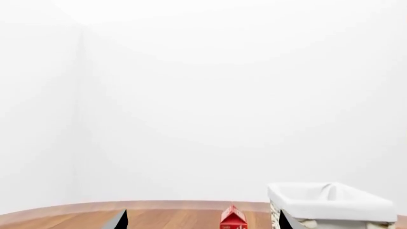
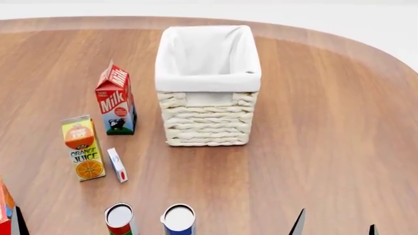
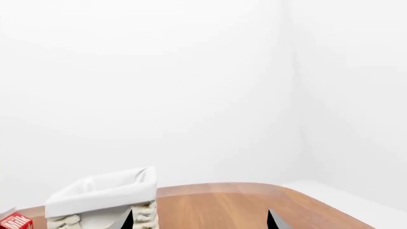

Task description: Pick up the alphabet soup, and put it in the basket.

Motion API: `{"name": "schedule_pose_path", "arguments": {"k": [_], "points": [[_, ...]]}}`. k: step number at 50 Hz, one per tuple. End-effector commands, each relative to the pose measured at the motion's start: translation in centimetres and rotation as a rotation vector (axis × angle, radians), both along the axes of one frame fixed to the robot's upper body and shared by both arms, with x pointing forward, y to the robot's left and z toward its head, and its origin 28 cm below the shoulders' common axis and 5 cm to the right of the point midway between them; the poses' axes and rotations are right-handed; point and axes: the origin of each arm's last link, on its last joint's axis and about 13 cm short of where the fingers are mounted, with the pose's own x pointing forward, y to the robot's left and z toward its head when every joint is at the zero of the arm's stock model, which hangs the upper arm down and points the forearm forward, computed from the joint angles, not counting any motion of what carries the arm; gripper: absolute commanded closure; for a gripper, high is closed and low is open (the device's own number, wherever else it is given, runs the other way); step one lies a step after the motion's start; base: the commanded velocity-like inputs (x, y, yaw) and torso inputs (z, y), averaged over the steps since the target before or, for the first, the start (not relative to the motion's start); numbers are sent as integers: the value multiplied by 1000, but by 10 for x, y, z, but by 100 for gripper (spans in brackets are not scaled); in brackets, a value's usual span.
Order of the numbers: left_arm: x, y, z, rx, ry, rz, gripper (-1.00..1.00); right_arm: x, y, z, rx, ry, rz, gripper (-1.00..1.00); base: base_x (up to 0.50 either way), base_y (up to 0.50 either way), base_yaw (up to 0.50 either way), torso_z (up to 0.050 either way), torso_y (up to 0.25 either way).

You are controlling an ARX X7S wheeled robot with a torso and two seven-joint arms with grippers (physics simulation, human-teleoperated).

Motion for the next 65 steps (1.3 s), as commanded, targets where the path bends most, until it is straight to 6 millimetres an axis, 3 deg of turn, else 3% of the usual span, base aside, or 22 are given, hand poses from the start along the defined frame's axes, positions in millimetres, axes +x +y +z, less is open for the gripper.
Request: {"name": "schedule_pose_path", "arguments": {"k": [1, 65], "points": [[0, 0, 0, -1, 0, -1, -100, 0, 0, 0, 1, 2, 1, -100, 215, -16, 0, 0, 0], [0, 0, 0, 3, -6, -3, -100, -3, 4, 0, -45, -20, 7, -100, 241, -76, 0, 0, 0]]}}
